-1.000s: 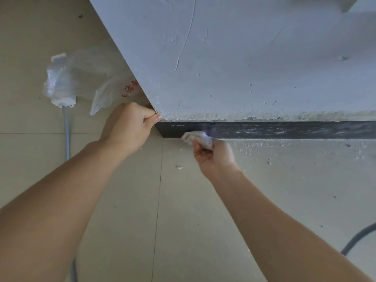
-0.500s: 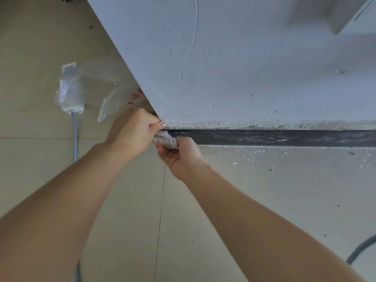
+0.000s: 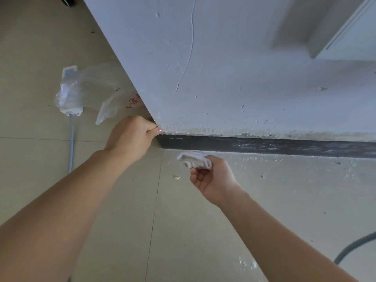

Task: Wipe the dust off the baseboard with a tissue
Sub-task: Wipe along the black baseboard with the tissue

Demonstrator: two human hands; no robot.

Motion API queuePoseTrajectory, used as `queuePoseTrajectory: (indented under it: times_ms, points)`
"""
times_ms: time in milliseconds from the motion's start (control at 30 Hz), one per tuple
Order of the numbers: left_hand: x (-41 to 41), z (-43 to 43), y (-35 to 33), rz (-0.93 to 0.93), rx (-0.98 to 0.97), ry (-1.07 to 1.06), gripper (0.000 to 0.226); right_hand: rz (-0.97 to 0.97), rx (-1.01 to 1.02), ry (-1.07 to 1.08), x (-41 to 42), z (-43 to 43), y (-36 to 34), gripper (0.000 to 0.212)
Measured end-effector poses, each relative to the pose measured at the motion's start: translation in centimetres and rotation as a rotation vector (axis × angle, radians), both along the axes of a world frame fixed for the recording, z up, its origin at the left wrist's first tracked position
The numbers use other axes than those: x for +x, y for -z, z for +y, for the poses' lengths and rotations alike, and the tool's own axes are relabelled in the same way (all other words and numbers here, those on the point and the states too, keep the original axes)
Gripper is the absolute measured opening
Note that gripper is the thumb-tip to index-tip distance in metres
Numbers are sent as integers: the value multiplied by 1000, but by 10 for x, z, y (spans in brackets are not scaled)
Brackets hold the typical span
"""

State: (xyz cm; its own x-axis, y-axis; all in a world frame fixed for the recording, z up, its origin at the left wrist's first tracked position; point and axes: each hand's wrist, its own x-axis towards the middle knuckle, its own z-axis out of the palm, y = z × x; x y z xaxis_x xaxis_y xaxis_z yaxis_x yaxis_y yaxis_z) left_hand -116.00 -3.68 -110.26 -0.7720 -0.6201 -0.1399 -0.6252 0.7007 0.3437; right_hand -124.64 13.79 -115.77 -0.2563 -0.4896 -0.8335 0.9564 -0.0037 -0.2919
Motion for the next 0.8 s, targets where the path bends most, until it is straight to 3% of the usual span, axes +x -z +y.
queuePoseTrajectory:
  times_ms: [133,233,367,500,567,667,800]
  points:
    - [2,1,7,21,-19,-23,34,-34,-51,86,-12,-22,-8,26]
    - [5,12,12,140,17,-66,26,-19,-48,145,-25,-10,-9,26]
    - [6,30,17,211,9,-137,26,67,54,181,-47,17,-7,26]
    - [8,45,30,232,-12,-179,40,178,178,371,-69,51,-5,41]
    - [4,54,34,256,1,-248,49,222,250,422,-69,61,-3,38]
    - [-4,62,38,317,48,-358,50,258,310,247,-45,50,2,20]
    - [-9,69,39,300,81,-476,50,194,149,-170,-4,20,1,24]
